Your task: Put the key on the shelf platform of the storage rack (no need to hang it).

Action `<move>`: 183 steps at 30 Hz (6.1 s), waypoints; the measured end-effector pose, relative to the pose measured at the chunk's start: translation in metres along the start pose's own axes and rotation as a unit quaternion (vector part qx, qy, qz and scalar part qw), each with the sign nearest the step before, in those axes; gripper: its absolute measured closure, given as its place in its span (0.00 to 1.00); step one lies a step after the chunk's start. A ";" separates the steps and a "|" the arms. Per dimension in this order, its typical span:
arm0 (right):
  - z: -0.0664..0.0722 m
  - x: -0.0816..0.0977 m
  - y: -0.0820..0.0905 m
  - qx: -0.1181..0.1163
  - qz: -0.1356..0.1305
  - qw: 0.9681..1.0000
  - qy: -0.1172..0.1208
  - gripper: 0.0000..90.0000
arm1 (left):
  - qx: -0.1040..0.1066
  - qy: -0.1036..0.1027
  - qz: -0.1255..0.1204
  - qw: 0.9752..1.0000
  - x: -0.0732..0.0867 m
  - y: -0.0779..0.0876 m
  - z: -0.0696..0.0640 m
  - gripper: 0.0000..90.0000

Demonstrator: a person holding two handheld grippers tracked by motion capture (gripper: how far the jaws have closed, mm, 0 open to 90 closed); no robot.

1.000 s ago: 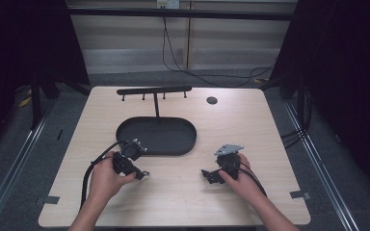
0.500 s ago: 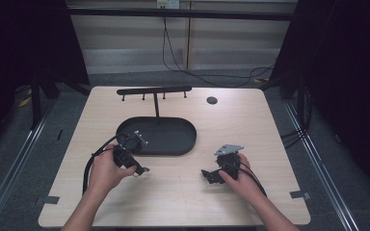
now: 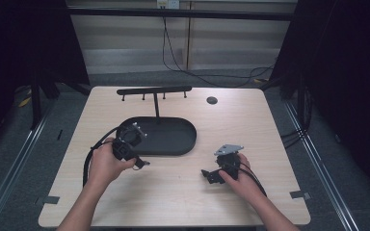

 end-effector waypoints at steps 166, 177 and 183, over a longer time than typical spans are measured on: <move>0.000 0.000 0.000 -0.002 0.001 1.000 0.000 0.00 | -0.085 0.078 -0.041 0.992 -0.060 -0.063 0.068 0.79; 0.000 0.000 0.000 -0.003 0.001 1.000 0.001 0.00 | -0.084 0.080 -0.038 0.993 -0.058 -0.061 0.068 0.78; 0.000 0.000 0.000 -0.003 0.001 1.000 0.002 0.00 | -0.085 0.081 -0.044 0.992 -0.056 -0.057 0.067 0.76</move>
Point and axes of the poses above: each handheld gripper's, and its own axes: y roughly backward along the jaws, x roughly out of its underside, z roughly to its left, the point moved 1 cm from there along -y, roughly forward along the jaws, and after that the axes turned 15 degrees about -y, right-handed, at the moved point
